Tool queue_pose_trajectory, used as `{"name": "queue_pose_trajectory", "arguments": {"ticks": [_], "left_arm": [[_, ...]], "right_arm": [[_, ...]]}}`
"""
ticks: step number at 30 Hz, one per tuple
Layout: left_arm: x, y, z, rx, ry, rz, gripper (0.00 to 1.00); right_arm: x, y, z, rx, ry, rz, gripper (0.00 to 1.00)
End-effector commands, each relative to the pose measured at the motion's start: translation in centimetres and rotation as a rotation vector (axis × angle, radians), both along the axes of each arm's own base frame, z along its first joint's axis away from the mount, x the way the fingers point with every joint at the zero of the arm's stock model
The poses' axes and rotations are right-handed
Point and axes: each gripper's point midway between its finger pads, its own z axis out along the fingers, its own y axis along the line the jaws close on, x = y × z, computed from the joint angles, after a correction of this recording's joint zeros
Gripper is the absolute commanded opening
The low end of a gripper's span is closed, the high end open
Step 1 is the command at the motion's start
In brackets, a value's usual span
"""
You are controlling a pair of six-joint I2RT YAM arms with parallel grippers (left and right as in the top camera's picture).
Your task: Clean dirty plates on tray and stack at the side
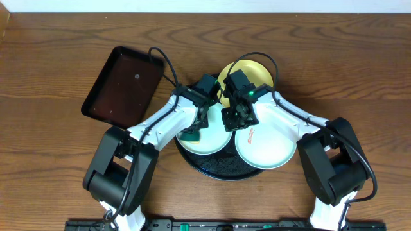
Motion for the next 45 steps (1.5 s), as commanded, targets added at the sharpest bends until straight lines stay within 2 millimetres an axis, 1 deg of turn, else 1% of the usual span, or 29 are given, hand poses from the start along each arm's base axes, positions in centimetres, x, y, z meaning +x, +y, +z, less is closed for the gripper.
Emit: {"name": "queue_pose_trajectory", "arguments": {"ticks": [1, 3, 5, 6, 9, 12, 13, 15, 18, 20, 27, 30, 36, 45], "left_arm": [[2.0, 4.7, 1.9, 0.230, -0.129, 0.041, 0.08], [2.6, 4.8, 2.8, 0.239, -0.161, 0.045, 0.08], [3.3, 4.5, 3.8, 0.224, -0.190, 0.035, 0.07], [3.9, 4.1, 5.0, 0.200, -0.226, 0.041, 0.07], [4.3, 3.2, 6.4, 0.129, -0.267, 0.044, 0.08], [4.1, 0.5, 6.9, -0.034, -0.253, 0.021, 0.08], [3.8, -1.8, 6.8, -0.166, -0.221, -0.006, 0.08], [3.3, -4.3, 6.8, -0.300, -0.180, -0.039, 0.08], [2.5, -6.6, 6.7, -0.433, -0.121, -0.045, 0.07], [2.1, -7.1, 6.4, -0.457, -0.094, -0.025, 0.08], [0.5, -6.4, 4.1, -0.438, -0.033, 0.046, 0.07], [0.0, -6.5, 3.3, -0.437, -0.010, 0.047, 0.07], [-0.2, -8.7, 2.9, -0.522, 0.019, 0.009, 0.08], [-0.7, -9.9, 1.1, -0.509, 0.048, -0.017, 0.08]], "right_arm": [[-0.1, -0.4, -0.8, -0.044, -0.001, 0.044, 0.01], [-0.2, -0.5, -0.8, -0.047, 0.002, 0.047, 0.01], [-0.2, -0.6, -0.8, -0.049, 0.004, 0.051, 0.01], [-0.2, -0.6, -0.8, -0.049, 0.003, 0.054, 0.01], [-0.2, -0.5, -0.8, -0.049, 0.004, 0.054, 0.01], [-0.2, -0.5, -0.8, -0.049, 0.004, 0.054, 0.01], [-0.2, -0.5, -0.8, -0.049, 0.003, 0.054, 0.01], [-0.2, -0.5, -0.8, -0.049, 0.003, 0.054, 0.01], [-0.2, -0.5, -0.8, -0.049, 0.003, 0.054, 0.01], [-0.2, -0.5, -0.8, -0.048, 0.002, 0.054, 0.01], [-0.2, -0.5, -0.8, -0.047, 0.000, 0.053, 0.01], [-0.1, -0.5, -0.8, -0.046, -0.002, 0.053, 0.01], [0.1, -0.3, -0.5, -0.042, -0.007, 0.050, 0.01], [0.1, -0.3, -0.5, -0.043, -0.005, 0.050, 0.01]]}}
